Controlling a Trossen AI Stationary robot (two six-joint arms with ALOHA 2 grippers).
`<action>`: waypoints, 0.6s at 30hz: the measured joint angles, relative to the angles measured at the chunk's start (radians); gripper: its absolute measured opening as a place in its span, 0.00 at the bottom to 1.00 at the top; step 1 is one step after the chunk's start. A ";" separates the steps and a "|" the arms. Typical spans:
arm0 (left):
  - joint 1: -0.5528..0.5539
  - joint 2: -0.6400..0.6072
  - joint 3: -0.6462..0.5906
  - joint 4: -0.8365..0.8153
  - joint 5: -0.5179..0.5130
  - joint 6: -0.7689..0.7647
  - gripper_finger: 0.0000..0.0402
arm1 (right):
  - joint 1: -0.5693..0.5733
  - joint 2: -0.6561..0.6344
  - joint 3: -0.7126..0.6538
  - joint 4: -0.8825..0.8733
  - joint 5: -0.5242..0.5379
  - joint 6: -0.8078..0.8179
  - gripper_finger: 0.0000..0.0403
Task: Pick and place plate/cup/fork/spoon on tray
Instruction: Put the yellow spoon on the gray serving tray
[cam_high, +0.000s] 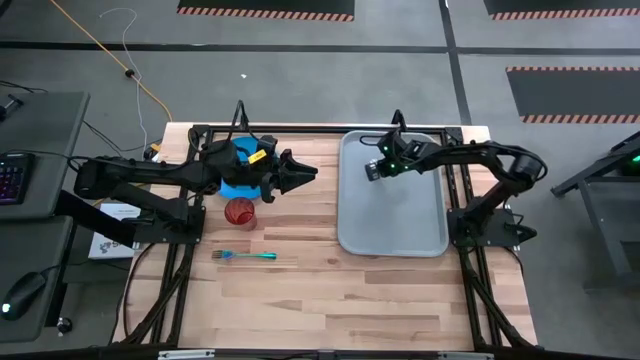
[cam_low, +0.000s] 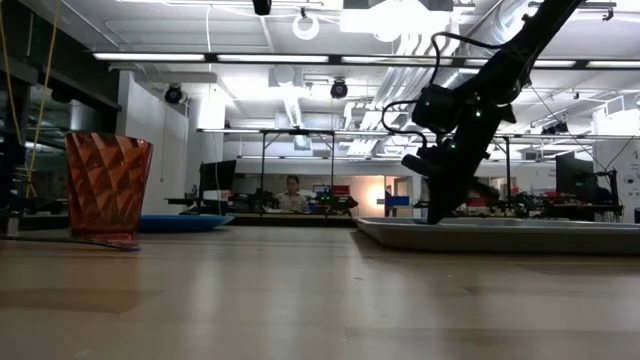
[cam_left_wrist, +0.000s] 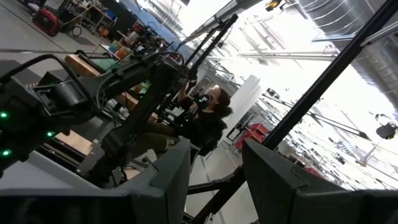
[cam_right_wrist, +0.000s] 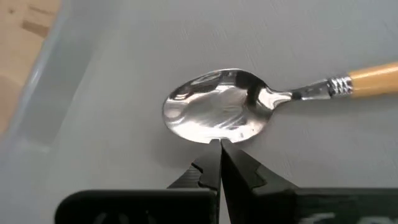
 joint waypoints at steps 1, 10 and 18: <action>0.000 0.000 0.000 0.000 0.000 0.001 0.34 | 0.000 0.008 0.000 0.019 -0.001 0.008 0.00; 0.007 0.000 0.000 0.001 0.000 -0.015 0.34 | -0.001 0.092 0.000 0.170 -0.043 0.051 0.00; 0.007 0.000 0.000 0.001 0.000 -0.019 0.34 | -0.029 0.077 0.001 0.155 -0.064 -0.007 0.00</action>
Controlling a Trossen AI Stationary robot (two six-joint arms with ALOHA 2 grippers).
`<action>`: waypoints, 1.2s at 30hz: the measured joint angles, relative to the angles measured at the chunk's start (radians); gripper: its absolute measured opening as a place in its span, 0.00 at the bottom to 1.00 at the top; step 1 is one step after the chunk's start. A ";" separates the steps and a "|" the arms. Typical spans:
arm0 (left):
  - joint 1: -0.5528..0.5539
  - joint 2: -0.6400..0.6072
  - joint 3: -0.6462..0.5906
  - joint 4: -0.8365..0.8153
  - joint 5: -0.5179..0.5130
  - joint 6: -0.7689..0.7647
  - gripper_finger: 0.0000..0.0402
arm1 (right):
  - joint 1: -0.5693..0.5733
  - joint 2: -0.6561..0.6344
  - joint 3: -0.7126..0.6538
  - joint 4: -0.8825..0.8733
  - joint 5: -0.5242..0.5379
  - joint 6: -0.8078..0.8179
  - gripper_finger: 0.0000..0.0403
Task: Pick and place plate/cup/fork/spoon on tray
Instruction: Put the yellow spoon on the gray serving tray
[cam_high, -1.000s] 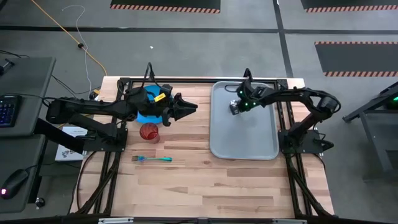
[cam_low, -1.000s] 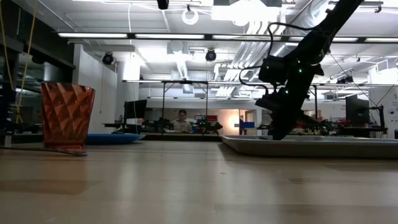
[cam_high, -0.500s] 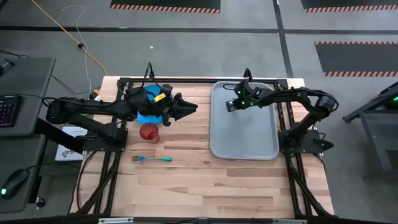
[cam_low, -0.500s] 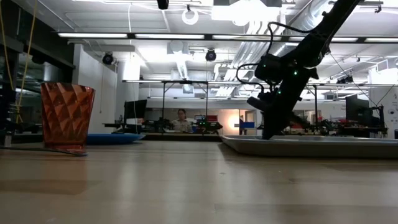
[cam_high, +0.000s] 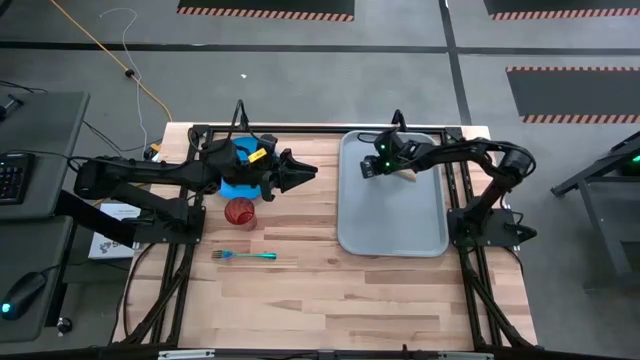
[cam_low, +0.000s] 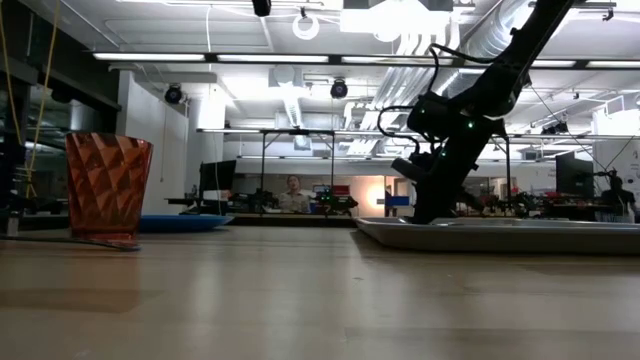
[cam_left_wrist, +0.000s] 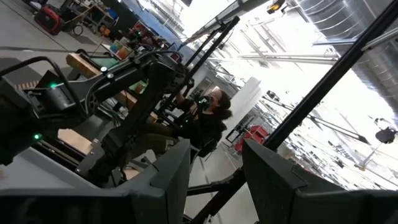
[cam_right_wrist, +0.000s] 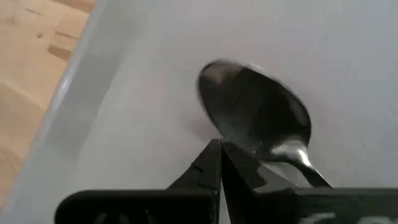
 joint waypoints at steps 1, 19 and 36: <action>0.000 0.000 0.000 0.000 0.000 0.000 0.34 | -0.004 -0.006 0.000 -0.001 -0.001 -0.012 0.00; 0.008 0.000 0.000 0.001 -0.001 -0.024 0.34 | -0.091 -0.233 0.000 -0.597 -0.079 -0.477 0.00; 0.014 0.000 0.000 0.008 -0.017 -0.006 0.34 | -0.128 -0.213 0.000 -0.571 -0.079 -0.500 0.00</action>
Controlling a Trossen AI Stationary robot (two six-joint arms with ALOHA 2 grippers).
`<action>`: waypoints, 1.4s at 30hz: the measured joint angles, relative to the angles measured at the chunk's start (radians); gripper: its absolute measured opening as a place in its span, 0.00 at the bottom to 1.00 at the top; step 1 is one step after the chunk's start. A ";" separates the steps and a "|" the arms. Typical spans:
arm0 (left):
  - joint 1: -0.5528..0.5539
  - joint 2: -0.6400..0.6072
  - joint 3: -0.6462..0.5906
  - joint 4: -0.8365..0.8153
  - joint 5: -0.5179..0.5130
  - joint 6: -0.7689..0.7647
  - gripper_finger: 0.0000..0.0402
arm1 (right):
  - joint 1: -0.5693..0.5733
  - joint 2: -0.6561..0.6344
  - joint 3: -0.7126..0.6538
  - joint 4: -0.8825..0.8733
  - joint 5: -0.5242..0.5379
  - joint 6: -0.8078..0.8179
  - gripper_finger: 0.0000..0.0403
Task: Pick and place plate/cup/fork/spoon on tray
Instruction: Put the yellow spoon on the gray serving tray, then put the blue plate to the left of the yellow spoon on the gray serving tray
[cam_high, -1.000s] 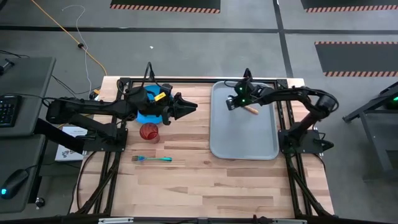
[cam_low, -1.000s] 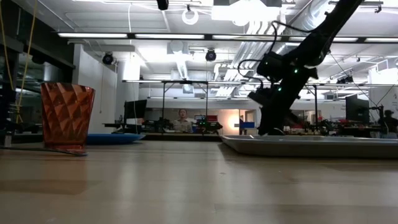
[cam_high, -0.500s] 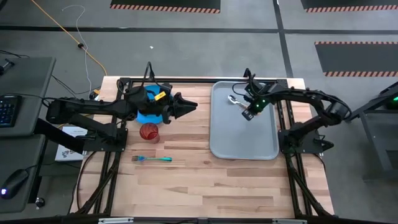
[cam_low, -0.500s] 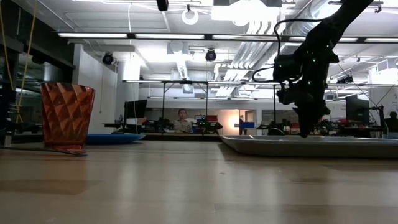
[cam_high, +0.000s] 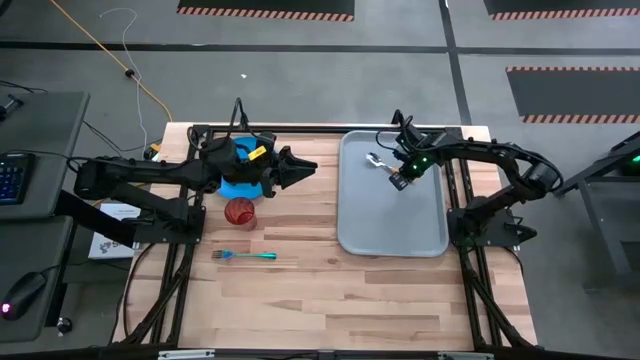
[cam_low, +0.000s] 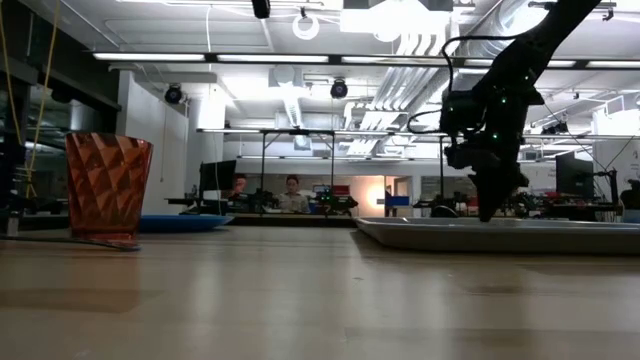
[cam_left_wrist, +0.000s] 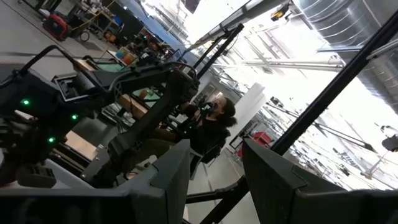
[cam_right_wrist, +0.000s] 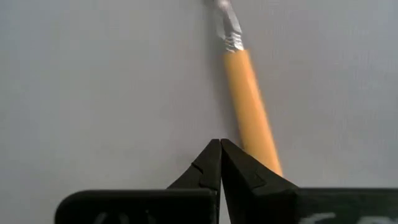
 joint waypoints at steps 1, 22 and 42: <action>0.000 0.000 0.000 -0.001 0.000 0.000 0.34 | 0.004 0.001 0.000 -0.001 0.011 -0.014 0.00; 0.026 0.000 0.000 -0.001 0.000 -0.010 0.34 | -0.029 0.072 -0.001 -0.016 0.164 -0.079 0.00; 0.179 -0.125 0.001 -0.046 0.135 0.031 0.34 | -0.036 -0.150 0.000 0.096 0.091 0.169 0.00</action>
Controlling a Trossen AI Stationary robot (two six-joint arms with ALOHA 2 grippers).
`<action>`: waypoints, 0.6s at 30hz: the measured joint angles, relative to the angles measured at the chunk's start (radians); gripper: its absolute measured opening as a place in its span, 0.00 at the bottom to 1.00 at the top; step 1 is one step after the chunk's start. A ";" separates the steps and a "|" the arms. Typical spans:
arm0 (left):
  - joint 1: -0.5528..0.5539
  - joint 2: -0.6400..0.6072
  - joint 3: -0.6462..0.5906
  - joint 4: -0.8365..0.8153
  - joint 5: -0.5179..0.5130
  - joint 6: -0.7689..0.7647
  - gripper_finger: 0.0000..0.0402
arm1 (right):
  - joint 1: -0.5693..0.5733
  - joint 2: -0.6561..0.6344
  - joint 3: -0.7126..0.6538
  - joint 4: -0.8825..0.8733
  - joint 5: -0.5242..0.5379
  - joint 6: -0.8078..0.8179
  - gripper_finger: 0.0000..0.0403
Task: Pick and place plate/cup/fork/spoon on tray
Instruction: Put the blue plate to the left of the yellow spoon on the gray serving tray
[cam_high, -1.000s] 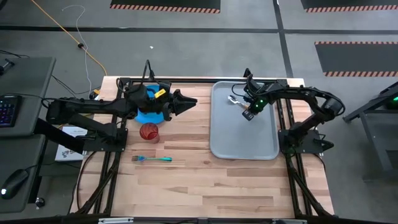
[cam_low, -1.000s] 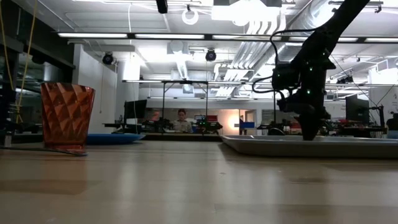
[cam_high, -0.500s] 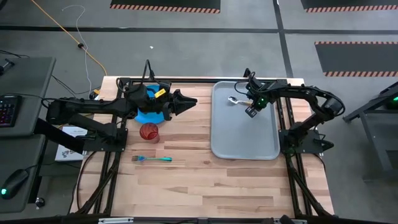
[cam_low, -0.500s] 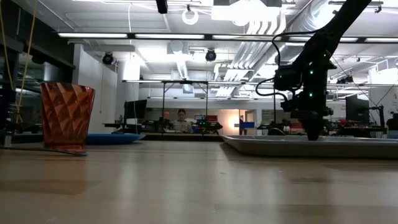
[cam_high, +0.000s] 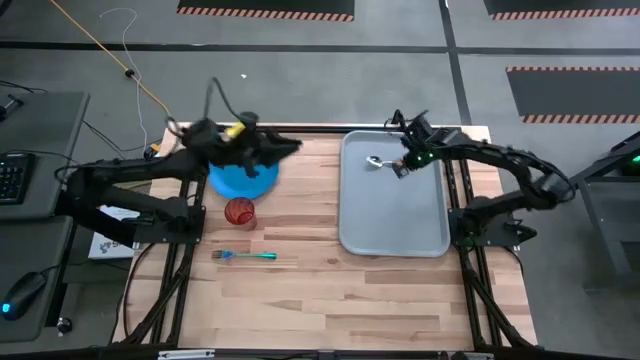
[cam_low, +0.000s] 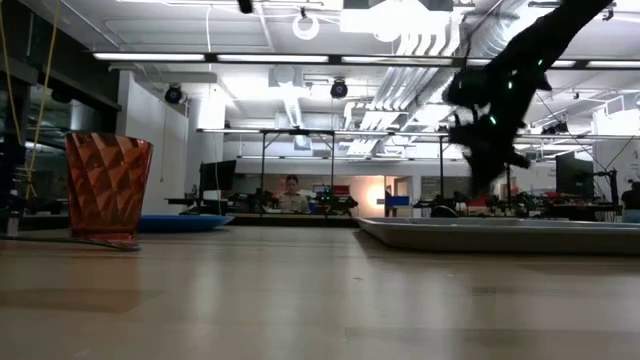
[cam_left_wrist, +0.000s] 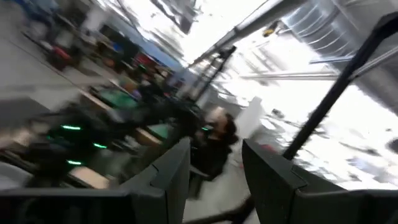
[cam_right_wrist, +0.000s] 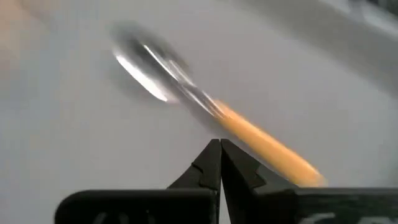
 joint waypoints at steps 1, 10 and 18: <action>0.022 -0.029 0.000 -0.035 0.000 0.027 0.34 | 0.015 -0.029 0.000 0.068 -0.037 0.064 0.00; 0.152 -0.232 0.000 -0.496 -0.243 0.194 0.34 | 0.210 0.031 0.003 0.809 -0.187 0.563 0.00; 0.202 -0.277 0.000 -0.622 -0.292 0.191 0.34 | 0.395 0.392 0.298 0.807 -0.190 0.632 0.16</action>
